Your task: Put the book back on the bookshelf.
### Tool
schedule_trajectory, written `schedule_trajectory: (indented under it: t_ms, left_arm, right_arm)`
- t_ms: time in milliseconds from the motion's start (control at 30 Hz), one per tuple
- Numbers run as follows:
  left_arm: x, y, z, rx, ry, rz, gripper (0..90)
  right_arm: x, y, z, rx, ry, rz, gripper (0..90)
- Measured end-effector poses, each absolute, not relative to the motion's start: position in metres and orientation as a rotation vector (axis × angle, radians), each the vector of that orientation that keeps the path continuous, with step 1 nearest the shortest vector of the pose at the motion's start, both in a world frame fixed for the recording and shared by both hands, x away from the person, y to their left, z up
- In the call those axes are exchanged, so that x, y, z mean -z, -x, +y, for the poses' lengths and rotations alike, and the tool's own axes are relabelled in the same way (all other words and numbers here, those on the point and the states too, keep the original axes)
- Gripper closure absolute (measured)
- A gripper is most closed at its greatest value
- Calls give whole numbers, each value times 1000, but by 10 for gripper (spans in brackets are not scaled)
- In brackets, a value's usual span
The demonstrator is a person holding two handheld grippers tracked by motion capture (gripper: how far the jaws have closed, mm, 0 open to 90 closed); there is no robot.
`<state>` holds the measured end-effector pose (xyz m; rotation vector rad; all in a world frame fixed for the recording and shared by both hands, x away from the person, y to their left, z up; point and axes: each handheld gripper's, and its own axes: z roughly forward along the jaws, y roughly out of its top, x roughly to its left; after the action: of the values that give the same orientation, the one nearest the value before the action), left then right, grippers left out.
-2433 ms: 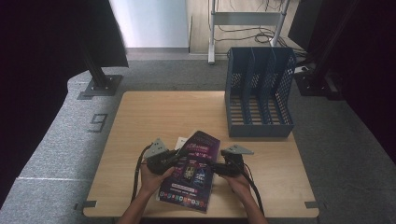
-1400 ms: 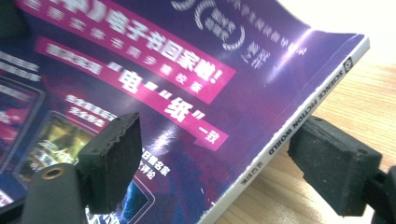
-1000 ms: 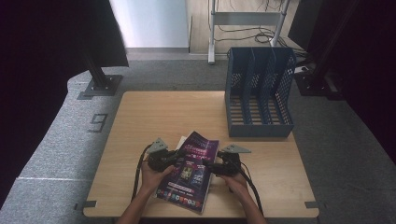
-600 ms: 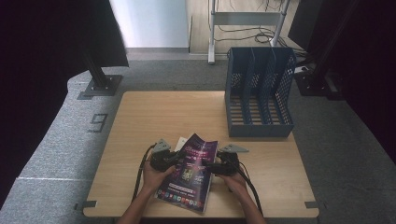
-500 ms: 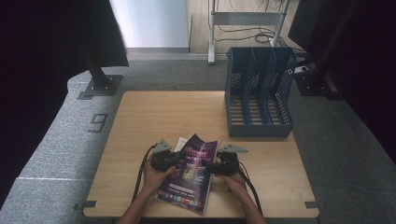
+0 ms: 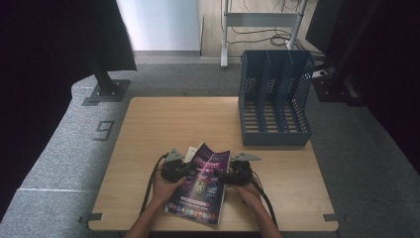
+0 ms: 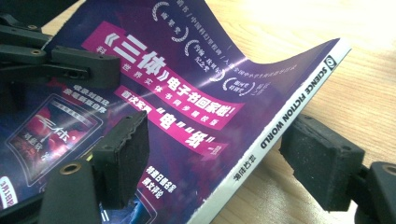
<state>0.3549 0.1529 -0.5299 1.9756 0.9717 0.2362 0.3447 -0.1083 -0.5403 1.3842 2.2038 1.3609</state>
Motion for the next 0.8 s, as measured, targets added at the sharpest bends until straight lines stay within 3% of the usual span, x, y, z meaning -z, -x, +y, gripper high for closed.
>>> schedule_trajectory:
  t_ms: [800]
  left_arm:
    - [533,-359,158,-222,-1999,998,848]
  right_arm:
    - [540,-371,-97,-1271,-1383,2253,317]
